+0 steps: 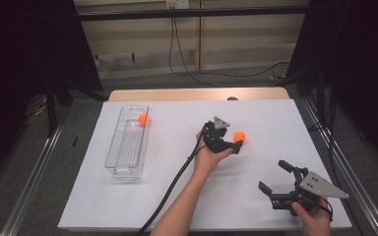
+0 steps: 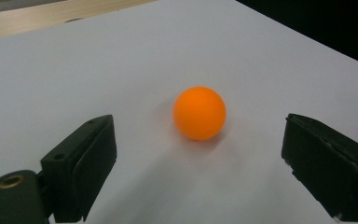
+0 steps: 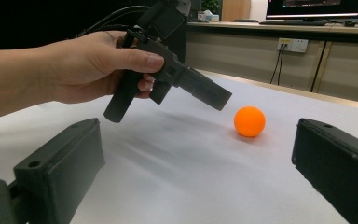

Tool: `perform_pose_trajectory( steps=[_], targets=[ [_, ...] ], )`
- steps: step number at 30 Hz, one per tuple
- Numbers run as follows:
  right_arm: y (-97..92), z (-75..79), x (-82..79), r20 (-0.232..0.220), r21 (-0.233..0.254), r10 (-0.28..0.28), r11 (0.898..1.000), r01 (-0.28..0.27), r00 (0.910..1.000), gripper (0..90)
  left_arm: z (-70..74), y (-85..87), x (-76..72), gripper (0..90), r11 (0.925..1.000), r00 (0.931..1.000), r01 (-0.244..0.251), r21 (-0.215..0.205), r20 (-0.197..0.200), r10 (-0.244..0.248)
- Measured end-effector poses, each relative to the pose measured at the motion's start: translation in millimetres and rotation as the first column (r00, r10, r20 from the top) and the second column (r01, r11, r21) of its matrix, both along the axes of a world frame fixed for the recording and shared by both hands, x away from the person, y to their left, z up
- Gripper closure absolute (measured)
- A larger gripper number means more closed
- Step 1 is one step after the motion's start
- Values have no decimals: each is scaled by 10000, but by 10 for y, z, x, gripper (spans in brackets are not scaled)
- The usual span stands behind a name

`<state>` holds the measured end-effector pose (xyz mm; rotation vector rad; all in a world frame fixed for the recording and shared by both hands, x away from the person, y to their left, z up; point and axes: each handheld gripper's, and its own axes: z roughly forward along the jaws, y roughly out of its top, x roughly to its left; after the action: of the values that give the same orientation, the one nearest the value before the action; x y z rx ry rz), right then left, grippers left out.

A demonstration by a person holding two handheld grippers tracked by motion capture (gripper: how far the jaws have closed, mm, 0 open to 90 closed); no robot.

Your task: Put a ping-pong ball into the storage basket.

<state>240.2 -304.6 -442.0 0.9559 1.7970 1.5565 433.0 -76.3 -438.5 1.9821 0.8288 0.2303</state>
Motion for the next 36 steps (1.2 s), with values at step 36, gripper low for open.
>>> perform_pose_trajectory(
  steps=[36],
  targets=[
    [-1, -2, 0, -18, -2, 25, 10000, -25, 10000, 17, -131, -343, 227, 195, 9988, 9999, 89, 480, -144, -82]
  ],
)
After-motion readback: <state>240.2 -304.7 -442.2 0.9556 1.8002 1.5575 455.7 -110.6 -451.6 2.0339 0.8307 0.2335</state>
